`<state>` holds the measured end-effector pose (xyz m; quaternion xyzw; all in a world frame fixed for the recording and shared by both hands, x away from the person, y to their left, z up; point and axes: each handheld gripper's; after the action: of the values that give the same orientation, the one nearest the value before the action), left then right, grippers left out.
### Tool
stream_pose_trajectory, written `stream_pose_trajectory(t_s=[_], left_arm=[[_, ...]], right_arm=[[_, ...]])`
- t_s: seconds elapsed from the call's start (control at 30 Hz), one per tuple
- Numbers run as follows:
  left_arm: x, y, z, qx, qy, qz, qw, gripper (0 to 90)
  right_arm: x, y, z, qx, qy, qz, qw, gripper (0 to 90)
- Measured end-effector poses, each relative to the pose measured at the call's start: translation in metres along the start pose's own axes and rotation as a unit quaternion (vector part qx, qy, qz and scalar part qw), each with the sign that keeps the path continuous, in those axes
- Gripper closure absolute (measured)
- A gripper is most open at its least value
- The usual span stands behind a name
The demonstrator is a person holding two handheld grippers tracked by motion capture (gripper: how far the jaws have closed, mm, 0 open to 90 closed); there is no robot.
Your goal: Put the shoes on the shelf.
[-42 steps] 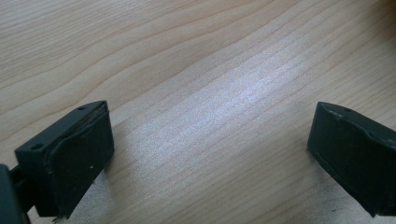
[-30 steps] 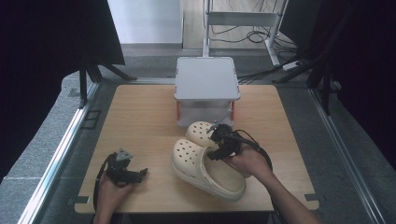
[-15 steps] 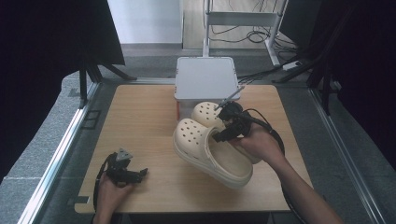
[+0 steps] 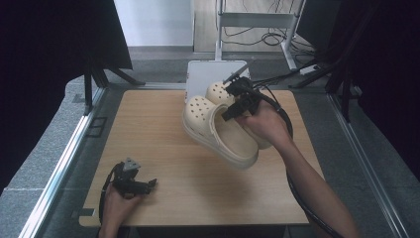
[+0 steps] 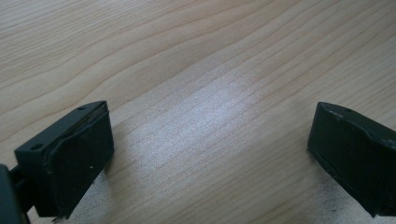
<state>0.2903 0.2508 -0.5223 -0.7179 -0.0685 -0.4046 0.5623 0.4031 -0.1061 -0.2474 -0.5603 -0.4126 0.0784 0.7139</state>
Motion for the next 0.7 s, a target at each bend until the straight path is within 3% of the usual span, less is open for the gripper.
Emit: stream_pose_trajectory(t_s=[0.03, 0.33, 0.43, 0.5, 0.57, 0.7], left_arm=[[0.000, 0.000, 0.000, 0.000, 0.000, 0.000, 1.0000, 0.1], [0.000, 0.000, 0.000, 0.002, 0.002, 0.000, 1.0000, 0.1], [0.000, 0.000, 0.000, 0.002, 0.002, 0.000, 1.0000, 0.1], [0.000, 0.000, 0.000, 0.001, 0.000, 0.000, 1.0000, 0.1], [0.000, 0.000, 0.000, 0.001, 0.000, 0.000, 1.0000, 0.1], [0.000, 0.000, 0.000, 0.001, 0.000, 0.000, 1.0000, 0.1]], right_arm=[[0.009, 0.004, -0.005, -0.008, 0.015, 0.000, 0.9998, 63.4], [0.043, 0.017, -0.026, -0.039, 0.072, -0.007, 0.9966, 63.4], [0.060, 0.024, -0.034, -0.060, 0.100, -0.011, 0.9931, 63.4], [0.063, 0.026, -0.036, -0.061, 0.108, -0.011, 0.9922, 63.4], [0.074, 0.032, -0.043, -0.064, 0.133, -0.017, 0.9890, 63.4], [0.084, 0.037, -0.049, -0.073, 0.153, -0.029, 0.9851, 63.4]])
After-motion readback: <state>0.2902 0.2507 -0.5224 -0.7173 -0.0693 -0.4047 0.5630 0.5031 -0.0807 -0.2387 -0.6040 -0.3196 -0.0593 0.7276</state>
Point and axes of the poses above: each handheld gripper's, and its own axes: y roughly forward along the jaws, x roughly out of its top, z roughly to its left
